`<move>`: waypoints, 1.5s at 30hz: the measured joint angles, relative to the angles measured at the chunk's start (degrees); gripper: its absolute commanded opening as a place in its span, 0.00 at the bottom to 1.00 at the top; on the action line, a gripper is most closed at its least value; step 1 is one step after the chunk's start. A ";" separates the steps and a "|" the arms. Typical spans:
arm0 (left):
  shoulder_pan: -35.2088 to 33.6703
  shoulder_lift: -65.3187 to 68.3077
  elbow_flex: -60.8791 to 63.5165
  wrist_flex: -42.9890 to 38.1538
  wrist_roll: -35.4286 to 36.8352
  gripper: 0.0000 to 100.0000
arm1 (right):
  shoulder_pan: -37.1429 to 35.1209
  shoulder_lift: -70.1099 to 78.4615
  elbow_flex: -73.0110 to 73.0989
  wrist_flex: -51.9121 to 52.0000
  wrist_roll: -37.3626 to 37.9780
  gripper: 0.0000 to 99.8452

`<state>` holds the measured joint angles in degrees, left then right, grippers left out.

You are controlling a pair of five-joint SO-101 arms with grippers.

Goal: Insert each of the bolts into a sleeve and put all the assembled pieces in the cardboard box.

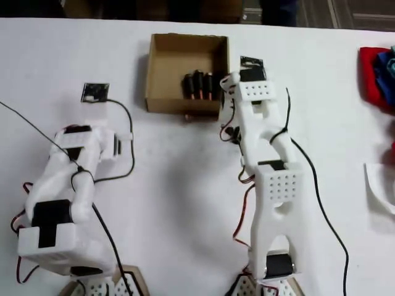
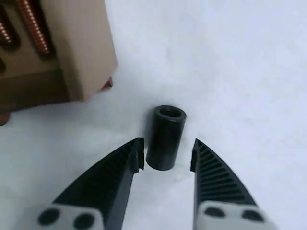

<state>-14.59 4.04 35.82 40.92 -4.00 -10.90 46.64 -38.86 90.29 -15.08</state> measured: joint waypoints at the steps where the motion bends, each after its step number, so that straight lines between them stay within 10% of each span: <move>1: 0.00 0.00 0.00 0.00 0.00 0.15 | 0.00 0.53 -0.09 -0.18 0.00 0.14; 25: 0.00 -0.09 0.00 0.62 0.70 0.15 | 2.29 4.31 -11.69 4.04 6.51 0.02; 37: 21.36 -14.95 0.00 7.21 24.00 0.15 | 11.52 -15.56 -11.52 9.67 13.27 0.02; 45: 27.34 -16.26 0.00 -12.31 41.41 0.15 | 15.56 -41.14 24.18 -3.87 13.36 0.02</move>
<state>12.75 -12.22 35.82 28.62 37.41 4.66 5.49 -14.68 86.42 -1.71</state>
